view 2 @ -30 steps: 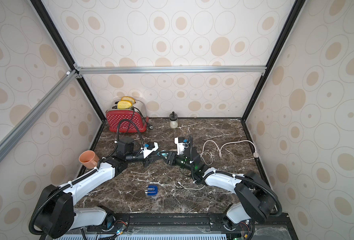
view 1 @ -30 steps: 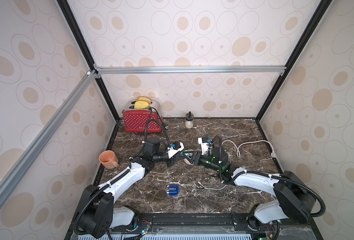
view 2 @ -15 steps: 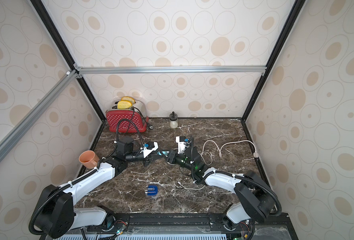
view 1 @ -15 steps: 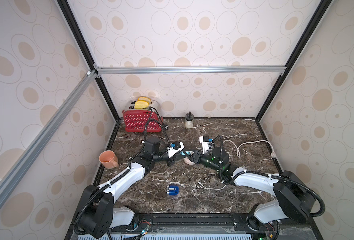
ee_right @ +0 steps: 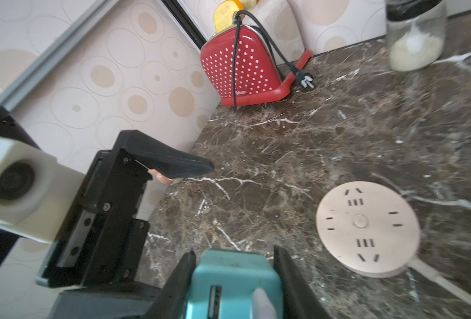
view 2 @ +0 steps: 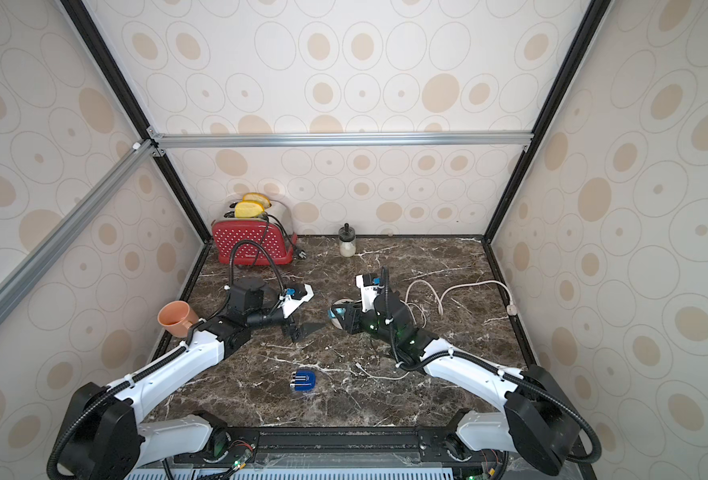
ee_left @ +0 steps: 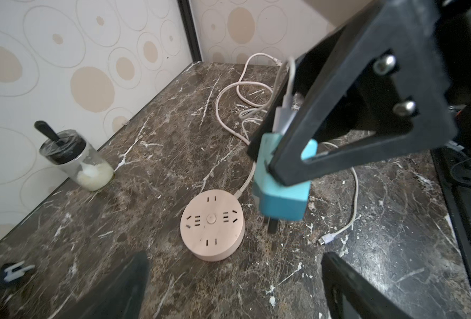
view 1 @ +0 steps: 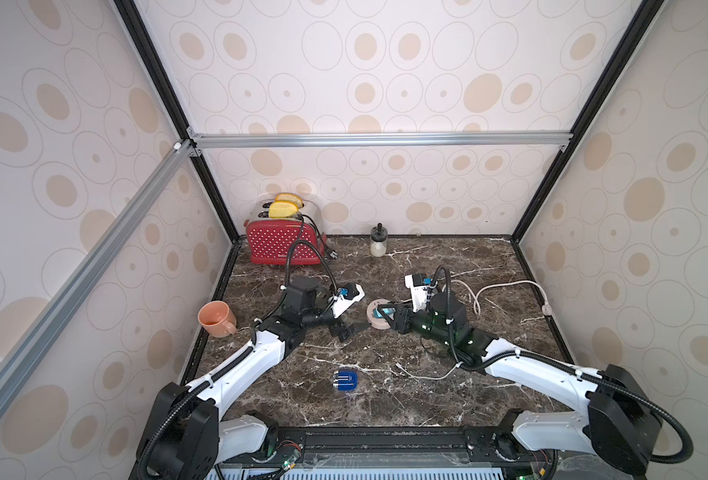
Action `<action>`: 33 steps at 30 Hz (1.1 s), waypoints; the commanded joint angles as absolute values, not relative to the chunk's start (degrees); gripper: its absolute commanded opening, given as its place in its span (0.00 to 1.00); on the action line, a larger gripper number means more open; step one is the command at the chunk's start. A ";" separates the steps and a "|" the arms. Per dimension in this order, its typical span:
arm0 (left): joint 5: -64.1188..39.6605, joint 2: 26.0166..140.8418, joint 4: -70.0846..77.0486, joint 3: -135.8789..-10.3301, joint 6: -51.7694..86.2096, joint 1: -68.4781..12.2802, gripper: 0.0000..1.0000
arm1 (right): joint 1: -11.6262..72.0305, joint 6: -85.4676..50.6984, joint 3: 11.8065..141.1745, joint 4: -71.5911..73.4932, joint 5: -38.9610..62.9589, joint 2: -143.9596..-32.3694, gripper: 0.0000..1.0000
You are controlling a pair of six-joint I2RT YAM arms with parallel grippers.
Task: Charge the electric shaver
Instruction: Insert the plug into the socket.
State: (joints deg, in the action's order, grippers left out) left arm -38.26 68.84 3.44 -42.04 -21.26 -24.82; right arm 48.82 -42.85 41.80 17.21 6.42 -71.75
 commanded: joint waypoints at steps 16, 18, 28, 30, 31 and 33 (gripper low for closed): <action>-6.93 60.58 -5.43 -39.74 -0.77 -22.98 0.99 | 49.12 -16.70 54.33 0.85 -8.24 -88.64 0.00; -6.66 61.00 -5.52 -39.67 -0.50 -22.78 0.99 | 49.11 -15.81 55.94 0.45 -8.57 -90.67 0.00; -5.77 64.72 -6.25 -40.27 -0.19 -19.52 0.99 | 49.12 -12.53 59.85 -0.33 -10.12 -96.75 0.00; -6.47 65.16 -6.24 -40.49 0.00 -18.71 0.99 | 49.09 -12.35 60.29 -0.69 -10.00 -97.58 0.00; -6.48 65.22 -6.23 -40.52 -0.11 -18.48 0.99 | 49.04 -12.26 60.40 -0.78 -9.89 -97.77 0.00; -6.42 65.39 -6.11 -40.49 -0.25 -18.27 0.99 | 49.06 -12.16 60.21 -0.58 -10.14 -98.16 0.00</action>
State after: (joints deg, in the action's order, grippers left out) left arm -6.50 65.10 -5.72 -39.62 -1.10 -18.90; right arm 48.84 -13.52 58.98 0.01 -9.17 -97.36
